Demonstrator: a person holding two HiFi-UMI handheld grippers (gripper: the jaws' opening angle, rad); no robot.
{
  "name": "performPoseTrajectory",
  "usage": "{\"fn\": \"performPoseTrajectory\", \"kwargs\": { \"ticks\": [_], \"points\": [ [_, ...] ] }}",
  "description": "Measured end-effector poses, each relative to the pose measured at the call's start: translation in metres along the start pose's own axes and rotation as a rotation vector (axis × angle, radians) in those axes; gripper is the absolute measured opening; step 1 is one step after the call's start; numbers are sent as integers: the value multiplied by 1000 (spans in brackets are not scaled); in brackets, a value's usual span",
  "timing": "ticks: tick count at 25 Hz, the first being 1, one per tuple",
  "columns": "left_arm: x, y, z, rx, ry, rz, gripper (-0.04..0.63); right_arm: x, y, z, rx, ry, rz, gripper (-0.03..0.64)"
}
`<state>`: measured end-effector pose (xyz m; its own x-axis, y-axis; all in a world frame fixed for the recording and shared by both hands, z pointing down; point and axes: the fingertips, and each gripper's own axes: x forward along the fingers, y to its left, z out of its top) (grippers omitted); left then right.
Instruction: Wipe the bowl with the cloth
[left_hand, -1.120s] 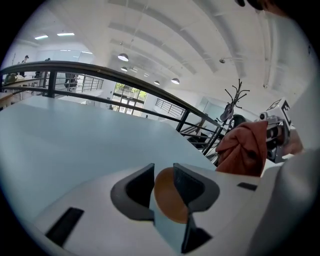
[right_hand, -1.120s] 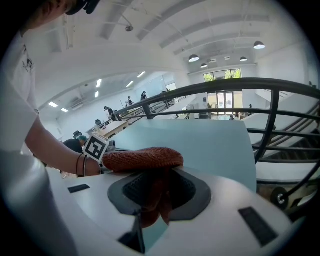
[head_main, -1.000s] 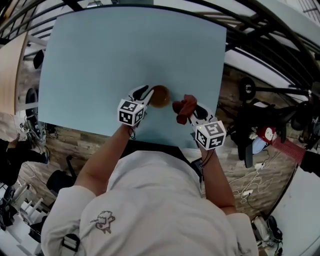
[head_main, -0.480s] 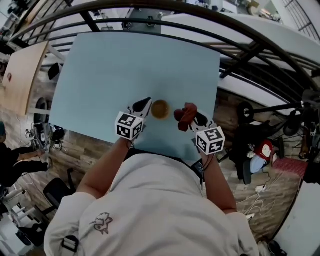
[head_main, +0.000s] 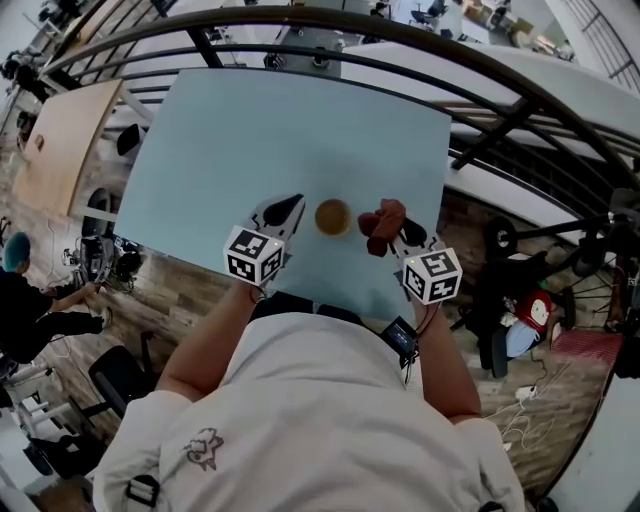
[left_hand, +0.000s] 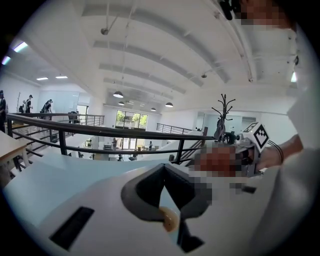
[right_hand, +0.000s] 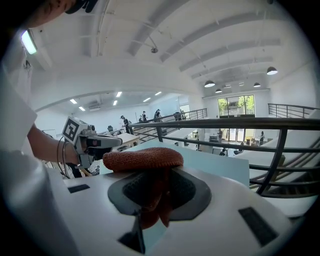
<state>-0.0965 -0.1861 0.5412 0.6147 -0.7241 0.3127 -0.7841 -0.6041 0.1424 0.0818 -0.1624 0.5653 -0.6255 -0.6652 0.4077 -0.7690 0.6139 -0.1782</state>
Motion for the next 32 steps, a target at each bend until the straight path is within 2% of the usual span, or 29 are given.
{"fn": "performPoseTrajectory", "kwargs": {
  "ticks": [8, 13, 16, 23, 28, 32],
  "points": [
    [-42, 6, 25, 21, -36, -62, 12, -8, 30, 13, -9, -40, -48, 92],
    [-89, 3, 33, 51, -57, -125, 12, -25, 75, 18, 0, -70, -103, 92],
    [-119, 7, 31, 69, -66, -154, 12, -30, 108, 18, 7, -89, -132, 92],
    [-175, 0, 9, 54, -63, -235, 12, -54, 180, 6, 7, -110, -197, 92],
    [-200, -19, 3, 40, -67, -272, 14, -76, 210, -1, -2, -110, -211, 92],
    [-215, -32, 4, 39, -85, -269, 12, -92, 220, 0, -27, -122, -200, 92]
  ]
}}
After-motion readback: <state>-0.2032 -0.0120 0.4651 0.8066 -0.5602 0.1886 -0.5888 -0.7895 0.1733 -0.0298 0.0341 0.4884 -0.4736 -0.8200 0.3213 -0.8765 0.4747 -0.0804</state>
